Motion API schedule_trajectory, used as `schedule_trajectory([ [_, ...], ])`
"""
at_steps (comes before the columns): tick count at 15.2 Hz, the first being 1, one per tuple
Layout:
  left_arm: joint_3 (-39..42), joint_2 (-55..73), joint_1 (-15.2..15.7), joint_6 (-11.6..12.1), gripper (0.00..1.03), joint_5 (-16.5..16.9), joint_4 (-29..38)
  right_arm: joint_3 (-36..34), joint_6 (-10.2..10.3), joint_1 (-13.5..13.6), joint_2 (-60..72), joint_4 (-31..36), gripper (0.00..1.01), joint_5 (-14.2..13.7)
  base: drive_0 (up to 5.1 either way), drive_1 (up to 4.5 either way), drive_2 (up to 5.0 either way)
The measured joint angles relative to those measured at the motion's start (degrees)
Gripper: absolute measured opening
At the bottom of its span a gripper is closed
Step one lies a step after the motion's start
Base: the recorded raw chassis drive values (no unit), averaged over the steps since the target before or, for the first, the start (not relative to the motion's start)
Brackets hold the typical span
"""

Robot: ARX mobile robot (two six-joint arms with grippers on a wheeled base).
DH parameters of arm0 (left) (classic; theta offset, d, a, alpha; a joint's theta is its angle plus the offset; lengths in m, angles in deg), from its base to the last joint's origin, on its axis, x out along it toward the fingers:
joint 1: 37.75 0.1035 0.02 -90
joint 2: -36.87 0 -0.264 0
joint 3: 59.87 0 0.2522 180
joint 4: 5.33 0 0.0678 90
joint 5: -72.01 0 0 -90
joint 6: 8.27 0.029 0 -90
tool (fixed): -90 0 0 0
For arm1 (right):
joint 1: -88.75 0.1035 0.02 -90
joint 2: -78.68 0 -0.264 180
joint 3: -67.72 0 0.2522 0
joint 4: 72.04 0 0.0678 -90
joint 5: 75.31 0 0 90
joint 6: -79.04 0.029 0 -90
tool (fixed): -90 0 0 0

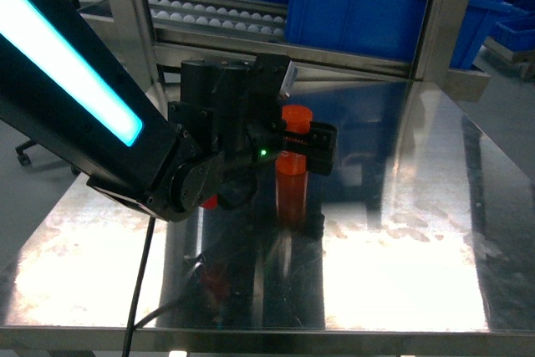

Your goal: Pick capacitor and pack into box

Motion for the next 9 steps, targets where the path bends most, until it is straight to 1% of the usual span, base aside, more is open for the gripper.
schedule_trajectory([
  [2, -0.8, 0.0, 0.0, -0.1, 0.76, -0.2, -1.2, 0.0, 0.0, 0.0, 0.0, 0.0, 0.98, 0.0, 0.0, 0.00, 0.0],
  [3, -0.8, 0.0, 0.0, 0.1, 0.64, -0.1, -1.1, 0.0, 0.0, 0.0, 0.0, 0.0, 0.98, 0.0, 0.0, 0.00, 0.0],
  [5, -0.7, 0.0, 0.0, 0.0, 0.44, -0.4, -1.6, 0.0, 0.0, 0.0, 0.0, 0.0, 0.98, 0.0, 0.0, 0.00, 0.0],
  [6, 0.3, -0.7, 0.0, -0.2, 0.44, -1.0, -1.4, 0.0, 0.0, 0.0, 0.0, 0.0, 0.98, 0.0, 0.0, 0.00, 0.0],
  [8, 5.2, -5.1, 0.6, -2.2, 0.44, -1.4, -1.1, 0.0, 0.0, 0.0, 0.0, 0.0, 0.98, 0.0, 0.0, 0.00, 0.0],
  [9, 9.1, -9.8, 1.3, -3.1, 0.44, -1.9, -0.1, 0.0, 0.0, 0.0, 0.0, 0.0, 0.98, 0.0, 0.0, 0.00, 0.0],
])
